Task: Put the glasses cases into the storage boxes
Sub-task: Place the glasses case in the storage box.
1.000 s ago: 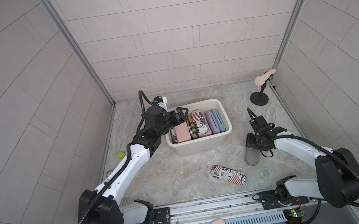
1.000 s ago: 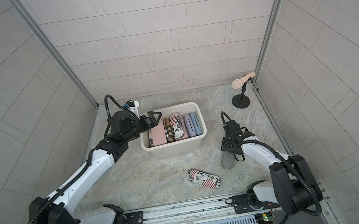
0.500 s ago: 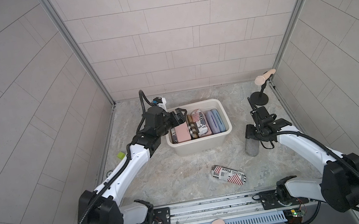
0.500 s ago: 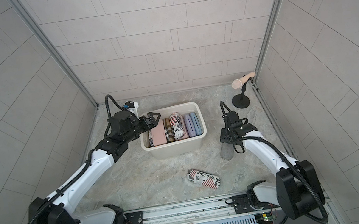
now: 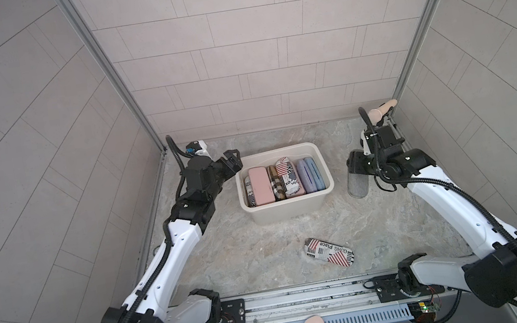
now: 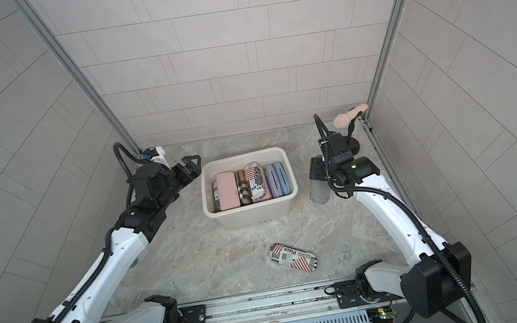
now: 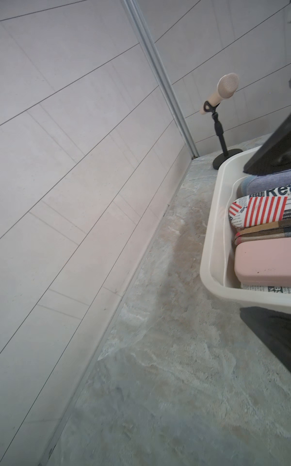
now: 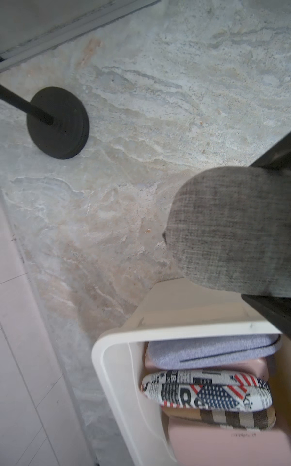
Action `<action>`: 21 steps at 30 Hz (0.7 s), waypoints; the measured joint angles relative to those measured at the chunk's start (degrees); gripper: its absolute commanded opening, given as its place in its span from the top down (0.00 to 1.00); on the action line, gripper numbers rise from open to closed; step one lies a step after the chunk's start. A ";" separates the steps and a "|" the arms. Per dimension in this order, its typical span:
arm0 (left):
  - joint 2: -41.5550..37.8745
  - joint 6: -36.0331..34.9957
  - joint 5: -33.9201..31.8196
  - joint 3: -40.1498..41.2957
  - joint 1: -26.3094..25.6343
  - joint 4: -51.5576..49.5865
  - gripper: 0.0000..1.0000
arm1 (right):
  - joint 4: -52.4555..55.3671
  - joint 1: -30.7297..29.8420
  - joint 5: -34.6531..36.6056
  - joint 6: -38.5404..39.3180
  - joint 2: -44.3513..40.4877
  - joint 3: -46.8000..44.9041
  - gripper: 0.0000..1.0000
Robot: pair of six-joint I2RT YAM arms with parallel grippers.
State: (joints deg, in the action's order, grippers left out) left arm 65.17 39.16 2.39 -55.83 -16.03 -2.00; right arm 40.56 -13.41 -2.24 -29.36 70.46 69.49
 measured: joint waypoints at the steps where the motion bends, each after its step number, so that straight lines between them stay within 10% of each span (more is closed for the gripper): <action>1: -0.11 0.07 -0.35 0.04 0.52 0.02 0.11 | 0.33 -0.96 -0.09 0.15 0.96 1.95 0.41; 21: 0.98 3.48 -0.50 0.85 5.03 -0.02 0.11 | -4.63 -21.18 -0.59 -3.21 30.64 27.80 0.40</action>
State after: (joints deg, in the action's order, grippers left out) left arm 66.15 42.63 1.89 -54.98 -11.00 -2.02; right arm 35.92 -34.59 -2.83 -32.58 101.10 97.30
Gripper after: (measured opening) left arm 0.887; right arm 0.641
